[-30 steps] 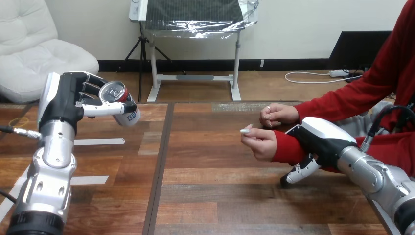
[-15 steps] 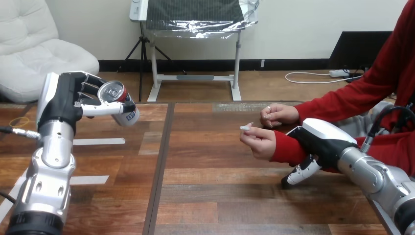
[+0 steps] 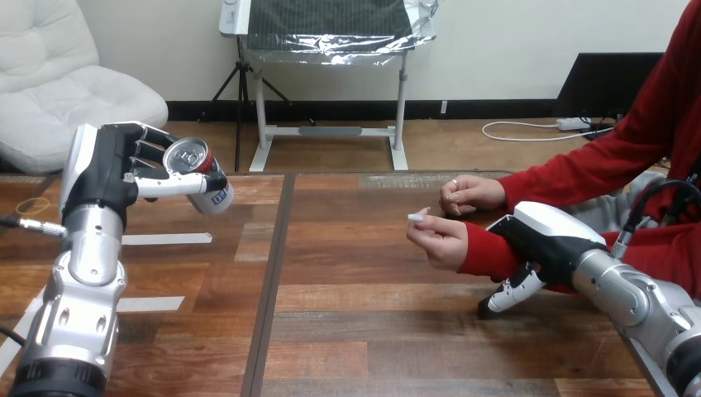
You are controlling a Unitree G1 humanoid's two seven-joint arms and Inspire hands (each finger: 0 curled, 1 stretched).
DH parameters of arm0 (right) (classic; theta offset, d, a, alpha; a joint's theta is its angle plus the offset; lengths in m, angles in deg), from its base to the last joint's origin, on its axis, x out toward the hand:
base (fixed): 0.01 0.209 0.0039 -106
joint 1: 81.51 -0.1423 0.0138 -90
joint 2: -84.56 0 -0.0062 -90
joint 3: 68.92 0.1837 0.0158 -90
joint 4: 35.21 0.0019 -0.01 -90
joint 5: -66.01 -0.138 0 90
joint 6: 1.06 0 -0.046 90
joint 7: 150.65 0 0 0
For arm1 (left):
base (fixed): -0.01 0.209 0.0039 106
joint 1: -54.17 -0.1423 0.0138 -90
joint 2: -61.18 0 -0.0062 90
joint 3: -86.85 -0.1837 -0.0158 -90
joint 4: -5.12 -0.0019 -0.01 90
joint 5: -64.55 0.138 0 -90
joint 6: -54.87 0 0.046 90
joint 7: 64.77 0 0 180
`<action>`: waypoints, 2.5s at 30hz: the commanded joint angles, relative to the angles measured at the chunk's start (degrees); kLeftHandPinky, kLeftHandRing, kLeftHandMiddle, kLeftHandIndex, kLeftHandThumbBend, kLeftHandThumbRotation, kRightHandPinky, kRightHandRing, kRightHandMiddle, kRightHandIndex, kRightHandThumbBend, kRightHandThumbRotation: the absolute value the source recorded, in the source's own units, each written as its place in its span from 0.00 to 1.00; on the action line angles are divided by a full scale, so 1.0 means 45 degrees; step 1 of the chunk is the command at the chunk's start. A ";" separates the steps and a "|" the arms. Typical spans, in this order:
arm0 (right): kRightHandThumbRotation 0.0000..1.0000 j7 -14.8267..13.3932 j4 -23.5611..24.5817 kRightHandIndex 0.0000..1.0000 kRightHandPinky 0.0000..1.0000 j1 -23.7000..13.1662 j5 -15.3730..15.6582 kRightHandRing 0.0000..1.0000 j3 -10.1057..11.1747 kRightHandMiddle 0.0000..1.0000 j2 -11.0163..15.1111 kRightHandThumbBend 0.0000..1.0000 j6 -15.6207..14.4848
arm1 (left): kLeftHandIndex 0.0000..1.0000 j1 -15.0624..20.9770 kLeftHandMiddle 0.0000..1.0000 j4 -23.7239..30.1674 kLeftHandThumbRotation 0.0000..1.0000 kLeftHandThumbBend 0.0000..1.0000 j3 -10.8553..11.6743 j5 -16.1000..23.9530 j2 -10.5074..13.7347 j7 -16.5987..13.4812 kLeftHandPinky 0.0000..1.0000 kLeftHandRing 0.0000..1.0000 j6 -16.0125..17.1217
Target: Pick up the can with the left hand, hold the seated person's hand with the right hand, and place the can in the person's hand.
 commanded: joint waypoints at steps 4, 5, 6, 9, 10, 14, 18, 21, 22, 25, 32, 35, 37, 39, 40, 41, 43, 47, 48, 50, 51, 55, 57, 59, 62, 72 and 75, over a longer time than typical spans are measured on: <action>0.00 0.0067 -0.0115 0.55 0.42 -0.0593 0.0015 0.47 0.0054 0.52 0.0495 0.68 -0.0073 | 0.42 0.0554 0.44 0.0789 0.00 0.81 0.0265 0.0032 0.0177 -0.0081 0.32 0.39 0.0293; 0.00 0.0081 -0.0118 0.55 0.42 -0.0603 0.0018 0.47 0.0061 0.52 0.0495 0.67 -0.0080 | 0.42 0.0556 0.44 0.0780 0.00 0.81 0.0265 0.0030 0.0178 -0.0079 0.32 0.39 0.0302; 0.00 0.0087 -0.0109 0.55 0.42 -0.0598 0.0020 0.47 0.0067 0.52 0.0500 0.67 -0.0078 | 0.42 0.0537 0.44 0.0807 0.00 0.81 0.0269 0.0027 0.0180 -0.0074 0.32 0.39 0.0299; 0.00 0.0112 -0.0091 0.55 0.42 -0.0605 0.0026 0.47 0.0072 0.52 0.0511 0.66 -0.0086 | 0.42 0.0511 0.44 0.0847 0.00 0.81 0.0277 0.0018 0.0185 -0.0060 0.32 0.39 0.0290; 0.00 0.0110 -0.0112 0.55 0.42 -0.0614 0.0025 0.47 0.0076 0.52 0.0509 0.65 -0.0092 | 0.42 0.0515 0.44 0.0842 0.00 0.81 0.0268 0.0031 0.0191 -0.0059 0.32 0.39 0.0278; 0.00 0.0082 -0.0148 0.56 0.42 -0.0620 0.0020 0.47 0.0088 0.52 0.0509 0.64 -0.0069 | 0.42 0.0514 0.44 0.0827 0.00 0.81 0.0267 0.0025 0.0201 -0.0037 0.32 0.39 0.0301; 0.00 0.0077 -0.0130 0.55 0.42 -0.0628 0.0026 0.46 0.0085 0.51 0.0524 0.63 -0.0055 | 0.42 0.0518 0.44 0.0805 0.00 0.81 0.0268 0.0018 0.0202 -0.0028 0.32 0.39 0.0324; 0.00 0.0096 -0.0095 0.55 0.41 -0.0633 0.0036 0.45 0.0075 0.51 0.0540 0.61 -0.0042 | 0.42 0.0516 0.44 0.0815 0.00 0.81 0.0255 0.0041 0.0213 -0.0020 0.33 0.40 0.0273; 0.01 0.0095 -0.0050 0.55 0.41 -0.0624 0.0031 0.45 0.0079 0.51 0.0561 0.60 0.0026 | 0.42 0.0521 0.44 0.0808 0.00 0.81 0.0254 0.0039 0.0210 -0.0016 0.33 0.40 0.0265; 0.02 0.0074 0.0023 0.54 0.41 -0.0604 0.0027 0.45 0.0082 0.51 0.0605 0.57 0.0187 | 0.42 0.0531 0.44 0.0798 0.00 0.81 0.0257 0.0031 0.0204 -0.0007 0.33 0.40 0.0246; 0.04 0.0011 0.0050 0.52 0.38 -0.0611 0.0028 0.42 0.0092 0.48 0.0627 0.52 0.0276 | 0.42 0.0509 0.44 0.0965 0.00 0.81 0.0256 0.0029 0.0162 0.0001 0.32 0.39 0.0119; 0.04 0.0013 0.0022 0.51 0.37 -0.0627 0.0025 0.42 0.0098 0.48 0.0629 0.50 0.0264 | 0.41 0.0507 0.44 0.0950 0.00 0.81 0.0245 0.0035 0.0162 0.0005 0.32 0.39 0.0142; 0.04 0.0025 0.0005 0.51 0.37 -0.0643 0.0023 0.41 0.0099 0.48 0.0628 0.49 0.0251 | 0.41 0.0510 0.44 0.0922 0.00 0.81 0.0241 0.0035 0.0158 0.0001 0.32 0.39 0.0167; 0.05 0.0035 0.0003 0.51 0.37 -0.0654 0.0022 0.41 0.0100 0.48 0.0628 0.47 0.0244 | 0.41 0.0514 0.44 0.0899 0.00 0.81 0.0241 0.0033 0.0150 -0.0007 0.32 0.39 0.0180; 0.05 0.0065 0.0037 0.51 0.37 -0.0657 -0.0002 0.41 0.0120 0.48 0.0629 0.47 0.0223 | 0.41 0.0515 0.44 0.0899 0.00 0.81 0.0240 0.0028 0.0146 -0.0001 0.32 0.39 0.0177; 0.06 0.0023 0.0093 0.51 0.35 -0.0643 -0.0063 0.40 0.0178 0.47 0.0634 0.44 0.0286 | 0.41 0.0517 0.43 0.0886 0.00 0.81 0.0233 0.0022 0.0142 0.0014 0.33 0.39 0.0201; 0.06 -0.0086 0.0176 0.51 0.35 -0.0609 -0.0141 0.40 0.0255 0.47 0.0663 0.44 0.0466 | 0.41 0.0530 0.43 0.0860 0.00 0.81 0.0230 0.0002 0.0131 0.0035 0.33 0.39 0.0217; 0.07 -0.0113 0.0190 0.51 0.35 -0.0618 -0.0170 0.40 0.0288 0.47 0.0661 0.44 0.0438 | 0.41 0.0539 0.43 0.0823 0.00 0.81 0.0218 0.0021 0.0131 0.0020 0.32 0.39 0.0246; 0.07 -0.0159 0.0184 0.51 0.35 -0.0616 -0.0167 0.40 0.0293 0.47 0.0666 0.44 0.0443 | 0.41 0.0541 0.43 0.0820 0.00 0.81 0.0220 0.0013 0.0128 0.0031 0.32 0.39 0.0244; 0.08 -0.0217 0.0176 0.51 0.35 -0.0612 -0.0160 0.41 0.0295 0.48 0.0673 0.44 0.0464 | 0.41 0.0543 0.43 0.0816 0.00 0.81 0.0225 -0.0001 0.0126 0.0048 0.32 0.39 0.0239; 0.08 -0.0231 0.0172 0.51 0.36 -0.0600 -0.0201 0.41 0.0334 0.48 0.0672 0.44 0.0490 | 0.41 0.0541 0.43 0.0832 0.00 0.81 0.0218 0.0010 0.0122 0.0042 0.32 0.39 0.0218; 0.08 -0.0293 0.0174 0.51 0.36 -0.0575 -0.0275 0.41 0.0400 0.48 0.0672 0.45 0.0565 | 0.41 0.0549 0.43 0.0849 0.00 0.80 0.0210 0.0030 0.0111 0.0035 0.32 0.39 0.0139; 0.09 -0.0344 0.0200 0.51 0.36 -0.0553 -0.0313 0.41 0.0434 0.48 0.0678 0.45 0.0629 | 0.41 0.0557 0.43 0.0834 0.00 0.80 0.0215 0.0016 0.0104 0.0046 0.32 0.39 0.0125; 0.08 -0.0379 0.0227 0.50 0.35 -0.0533 -0.0354 0.40 0.0467 0.47 0.0681 0.45 0.0685 | 0.41 0.0563 0.43 0.0807 0.00 0.81 0.0221 -0.0002 0.0101 0.0059 0.33 0.39 0.0140; 0.08 -0.0379 0.0231 0.49 0.34 -0.0516 -0.0426 0.39 0.0504 0.46 0.0689 0.45 0.0779 | 0.41 0.0555 0.43 0.0825 0.00 0.81 0.0233 -0.0040 0.0080 0.0082 0.33 0.39 0.0163; 0.10 -0.0535 0.0260 0.48 0.33 -0.0462 -0.0623 0.38 0.0548 0.45 0.0686 0.45 0.0910 | 0.41 0.0495 0.43 0.0965 0.00 0.81 0.0276 -0.0285 -0.0041 0.0331 0.32 0.38 0.0400; 0.10 -0.0589 0.0244 0.48 0.33 -0.0448 -0.0704 0.38 0.0593 0.45 0.0672 0.46 0.1011 | 0.41 0.0504 0.42 0.1039 0.00 0.81 0.0268 -0.0343 -0.0133 0.0326 0.31 0.38 0.0278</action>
